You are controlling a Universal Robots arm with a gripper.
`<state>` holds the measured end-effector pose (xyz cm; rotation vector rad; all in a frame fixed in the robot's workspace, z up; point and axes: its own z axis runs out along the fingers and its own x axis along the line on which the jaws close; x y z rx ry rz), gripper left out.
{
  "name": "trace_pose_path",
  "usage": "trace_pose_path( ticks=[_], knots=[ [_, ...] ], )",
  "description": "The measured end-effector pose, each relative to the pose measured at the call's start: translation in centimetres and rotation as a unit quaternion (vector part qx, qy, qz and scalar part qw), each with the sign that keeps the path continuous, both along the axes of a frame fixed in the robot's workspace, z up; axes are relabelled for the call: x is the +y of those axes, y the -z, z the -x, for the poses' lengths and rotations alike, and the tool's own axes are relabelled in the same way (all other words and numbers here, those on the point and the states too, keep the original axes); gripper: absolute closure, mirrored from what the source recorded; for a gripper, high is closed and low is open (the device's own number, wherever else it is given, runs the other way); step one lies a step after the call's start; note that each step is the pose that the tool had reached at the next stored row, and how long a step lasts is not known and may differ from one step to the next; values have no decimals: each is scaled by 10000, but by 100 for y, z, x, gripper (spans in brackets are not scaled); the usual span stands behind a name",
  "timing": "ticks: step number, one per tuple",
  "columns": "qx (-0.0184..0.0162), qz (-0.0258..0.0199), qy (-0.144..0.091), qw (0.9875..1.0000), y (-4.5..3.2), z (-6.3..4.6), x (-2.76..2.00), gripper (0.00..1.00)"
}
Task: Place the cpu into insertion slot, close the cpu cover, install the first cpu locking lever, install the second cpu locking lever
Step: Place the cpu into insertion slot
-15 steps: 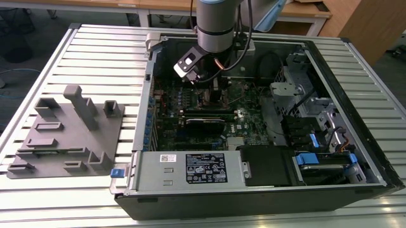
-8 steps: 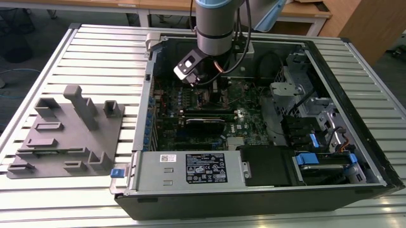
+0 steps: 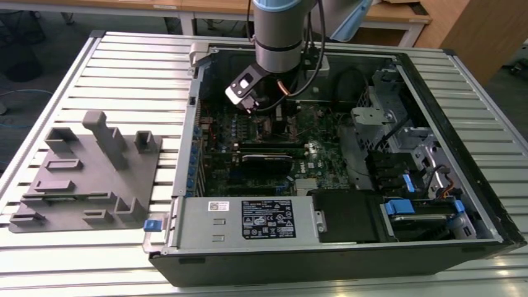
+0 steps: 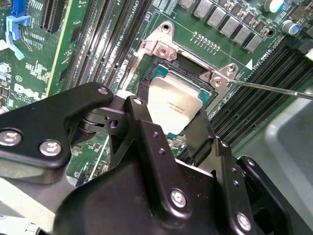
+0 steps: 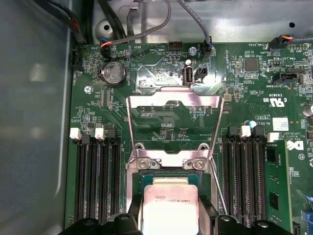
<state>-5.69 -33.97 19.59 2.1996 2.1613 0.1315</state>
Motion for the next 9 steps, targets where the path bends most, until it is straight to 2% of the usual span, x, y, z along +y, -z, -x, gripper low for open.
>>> trace_pose_path(
  ticks=[9],
  knots=[
    [0,4,0,10000,13,0,18,46]
  ],
)
